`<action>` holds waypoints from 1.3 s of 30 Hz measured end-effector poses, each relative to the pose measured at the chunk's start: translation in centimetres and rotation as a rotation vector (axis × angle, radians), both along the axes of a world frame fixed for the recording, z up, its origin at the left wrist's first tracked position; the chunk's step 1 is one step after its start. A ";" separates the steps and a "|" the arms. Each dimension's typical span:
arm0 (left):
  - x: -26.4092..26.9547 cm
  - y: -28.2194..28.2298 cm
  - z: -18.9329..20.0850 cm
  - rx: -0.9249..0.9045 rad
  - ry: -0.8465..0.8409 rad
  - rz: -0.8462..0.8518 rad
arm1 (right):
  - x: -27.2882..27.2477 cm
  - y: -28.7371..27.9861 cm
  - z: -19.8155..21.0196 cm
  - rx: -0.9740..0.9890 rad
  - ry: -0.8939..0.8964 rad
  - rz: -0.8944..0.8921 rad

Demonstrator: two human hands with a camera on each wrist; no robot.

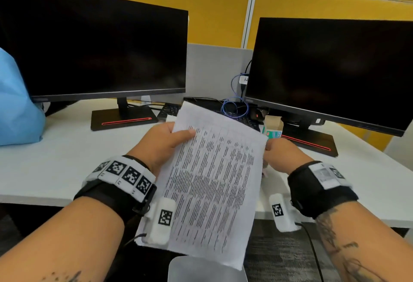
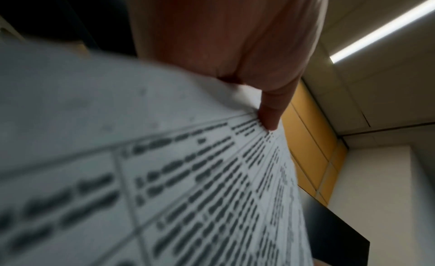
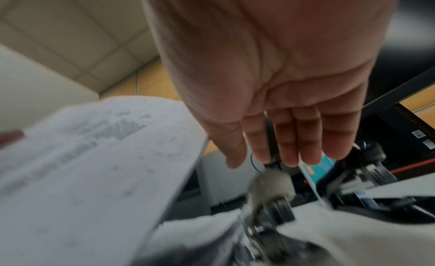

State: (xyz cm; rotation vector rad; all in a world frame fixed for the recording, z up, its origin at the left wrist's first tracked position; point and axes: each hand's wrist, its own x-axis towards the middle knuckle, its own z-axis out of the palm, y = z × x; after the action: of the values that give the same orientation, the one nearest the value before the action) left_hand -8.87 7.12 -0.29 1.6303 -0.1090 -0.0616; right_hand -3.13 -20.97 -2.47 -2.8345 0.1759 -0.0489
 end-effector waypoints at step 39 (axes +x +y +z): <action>-1.4 -1.7 -0.9 0.338 -0.123 -0.070 | -2.0 4.8 5.9 0.936 -0.367 0.112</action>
State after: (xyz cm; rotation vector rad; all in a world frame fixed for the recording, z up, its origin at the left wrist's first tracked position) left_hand -10.24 5.45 -1.20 1.9674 -0.2615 -0.0350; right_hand -5.09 -16.21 3.40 -1.8566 -0.0417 -0.3561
